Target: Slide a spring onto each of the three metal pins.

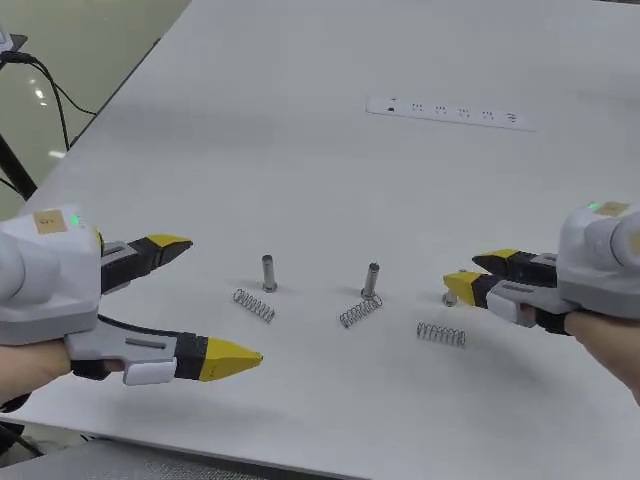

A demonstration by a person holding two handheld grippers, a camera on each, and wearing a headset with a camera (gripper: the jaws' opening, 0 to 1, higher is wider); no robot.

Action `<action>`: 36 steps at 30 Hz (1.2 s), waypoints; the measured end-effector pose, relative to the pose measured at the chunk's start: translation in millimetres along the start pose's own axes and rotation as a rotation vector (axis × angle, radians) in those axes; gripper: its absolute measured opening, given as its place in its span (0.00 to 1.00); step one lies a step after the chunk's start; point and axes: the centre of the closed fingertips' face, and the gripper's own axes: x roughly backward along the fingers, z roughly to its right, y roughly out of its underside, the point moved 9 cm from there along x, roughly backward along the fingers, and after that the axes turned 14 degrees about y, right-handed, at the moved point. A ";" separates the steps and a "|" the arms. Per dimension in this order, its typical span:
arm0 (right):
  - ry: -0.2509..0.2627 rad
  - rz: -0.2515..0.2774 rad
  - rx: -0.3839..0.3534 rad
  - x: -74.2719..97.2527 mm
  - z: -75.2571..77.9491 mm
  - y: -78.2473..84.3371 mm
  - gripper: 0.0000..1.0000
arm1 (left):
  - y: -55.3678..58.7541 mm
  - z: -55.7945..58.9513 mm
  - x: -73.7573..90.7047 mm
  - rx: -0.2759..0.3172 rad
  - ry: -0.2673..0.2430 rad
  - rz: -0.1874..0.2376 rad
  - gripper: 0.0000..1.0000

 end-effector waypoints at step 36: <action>-0.024 -0.020 0.142 27.3 2.5 11.7 0.28 | -4.4 -3.1 1.2 -0.003 -0.003 0.001 0.98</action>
